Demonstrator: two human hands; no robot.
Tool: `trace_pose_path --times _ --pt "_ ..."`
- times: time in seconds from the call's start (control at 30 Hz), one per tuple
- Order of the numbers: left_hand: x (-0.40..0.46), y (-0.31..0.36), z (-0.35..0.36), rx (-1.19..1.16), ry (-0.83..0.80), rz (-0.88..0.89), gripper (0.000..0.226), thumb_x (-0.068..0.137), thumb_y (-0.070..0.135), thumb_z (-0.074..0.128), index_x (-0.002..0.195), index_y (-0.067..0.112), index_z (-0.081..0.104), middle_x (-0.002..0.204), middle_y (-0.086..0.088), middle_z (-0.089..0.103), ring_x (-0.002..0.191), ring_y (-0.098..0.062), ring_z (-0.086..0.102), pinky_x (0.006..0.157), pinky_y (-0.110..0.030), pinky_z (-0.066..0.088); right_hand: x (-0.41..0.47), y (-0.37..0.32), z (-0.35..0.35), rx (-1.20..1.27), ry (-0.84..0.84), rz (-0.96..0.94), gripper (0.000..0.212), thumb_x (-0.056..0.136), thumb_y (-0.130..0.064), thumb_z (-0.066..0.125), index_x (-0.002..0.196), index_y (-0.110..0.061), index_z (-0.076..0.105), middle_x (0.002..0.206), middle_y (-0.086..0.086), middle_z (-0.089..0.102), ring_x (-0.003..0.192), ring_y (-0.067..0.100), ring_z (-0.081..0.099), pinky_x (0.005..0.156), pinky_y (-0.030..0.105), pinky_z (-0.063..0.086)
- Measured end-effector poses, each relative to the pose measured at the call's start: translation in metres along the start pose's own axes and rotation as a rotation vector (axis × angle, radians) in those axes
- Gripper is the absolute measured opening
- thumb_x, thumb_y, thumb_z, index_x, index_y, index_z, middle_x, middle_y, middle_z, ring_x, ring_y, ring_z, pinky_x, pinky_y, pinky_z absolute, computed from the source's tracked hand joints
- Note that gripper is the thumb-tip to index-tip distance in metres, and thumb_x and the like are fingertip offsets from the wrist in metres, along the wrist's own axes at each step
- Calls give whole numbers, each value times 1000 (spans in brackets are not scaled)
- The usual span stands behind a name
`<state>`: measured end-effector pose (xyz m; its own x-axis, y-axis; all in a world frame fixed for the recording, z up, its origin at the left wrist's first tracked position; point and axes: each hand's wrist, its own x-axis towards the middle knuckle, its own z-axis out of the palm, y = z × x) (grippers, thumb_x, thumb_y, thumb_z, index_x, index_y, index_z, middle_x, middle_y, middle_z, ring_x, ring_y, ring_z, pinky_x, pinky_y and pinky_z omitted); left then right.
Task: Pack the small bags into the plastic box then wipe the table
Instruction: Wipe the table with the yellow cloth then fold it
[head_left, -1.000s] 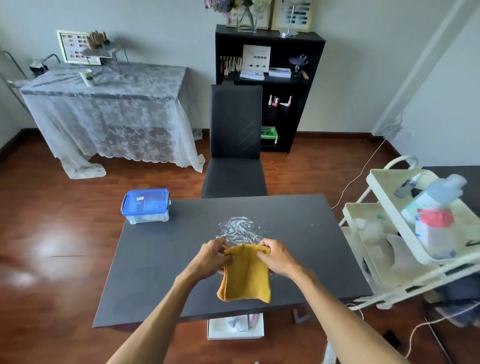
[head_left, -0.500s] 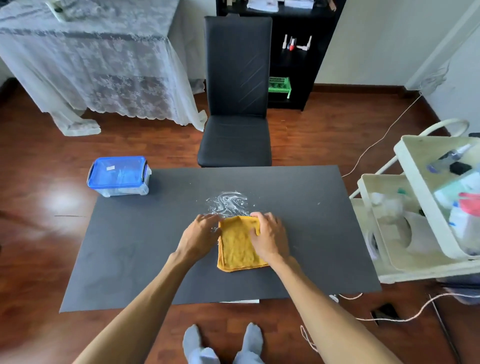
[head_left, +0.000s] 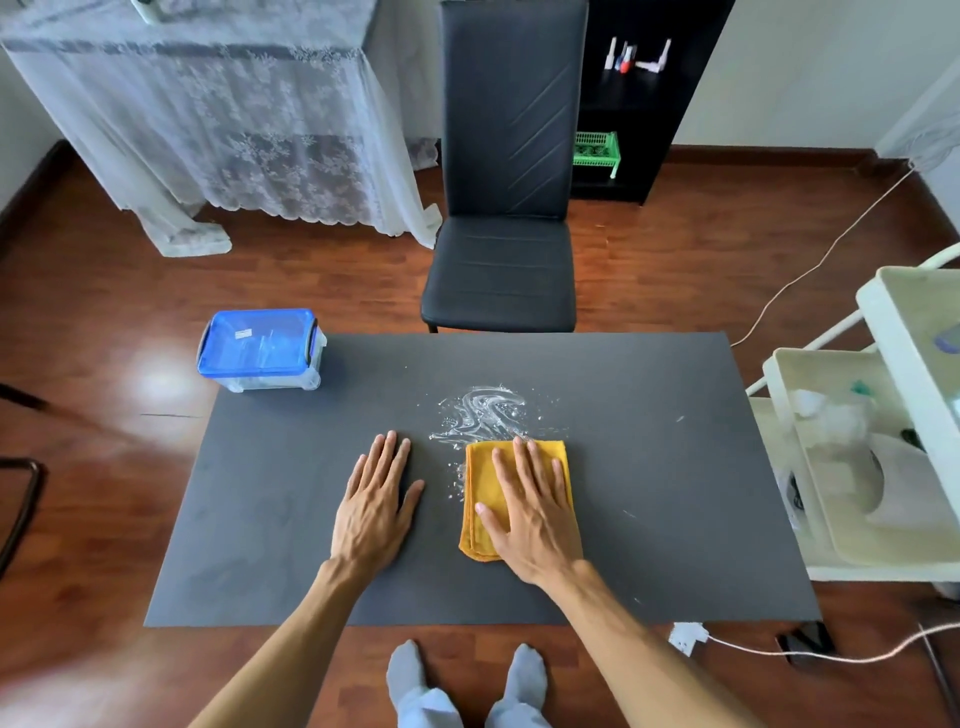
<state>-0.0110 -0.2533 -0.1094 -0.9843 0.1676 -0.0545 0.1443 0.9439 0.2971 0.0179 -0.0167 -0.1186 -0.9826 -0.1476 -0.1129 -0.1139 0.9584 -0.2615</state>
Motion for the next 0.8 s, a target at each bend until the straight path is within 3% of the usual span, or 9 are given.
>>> trace_pose_path --times 0.3,0.43,0.63,0.73,0.8 --pt "23 -22 7 77 37 -143 67 98 56 21 154 21 15 163 -1 10 151 -16 -1 123 -42 7 34 54 -13 -79 43 80 75 97 -65 27 158 -21 19 166 6 8 154 25 4 121 55 12" --pt "24 -22 10 53 55 -138 63 99 47 22 154 18 17 163 -2 12 151 -15 0 123 -42 6 86 27 -22 -81 24 145 81 94 -67 27 159 -20 14 166 9 3 154 29 1 122 56 0" --pt "26 -32 9 -21 53 -74 62 94 31 18 153 11 16 162 -2 12 150 -12 -2 123 -42 4 70 -51 16 -52 -5 -222 79 89 -69 39 157 -36 16 167 7 5 154 27 -3 120 59 8" --pt "26 -29 6 -5 43 -77 63 94 30 17 153 10 16 162 -3 12 150 -13 -2 123 -41 3 36 -10 10 -95 -22 -294 74 90 -70 38 155 -43 16 167 0 8 154 22 1 122 56 7" --pt "25 -28 4 15 35 -78 63 94 29 18 153 10 15 163 -4 11 150 -14 -3 123 -42 4 21 38 -6 -137 -16 -230 71 91 -72 35 155 -45 17 167 -2 10 154 22 4 121 56 9"
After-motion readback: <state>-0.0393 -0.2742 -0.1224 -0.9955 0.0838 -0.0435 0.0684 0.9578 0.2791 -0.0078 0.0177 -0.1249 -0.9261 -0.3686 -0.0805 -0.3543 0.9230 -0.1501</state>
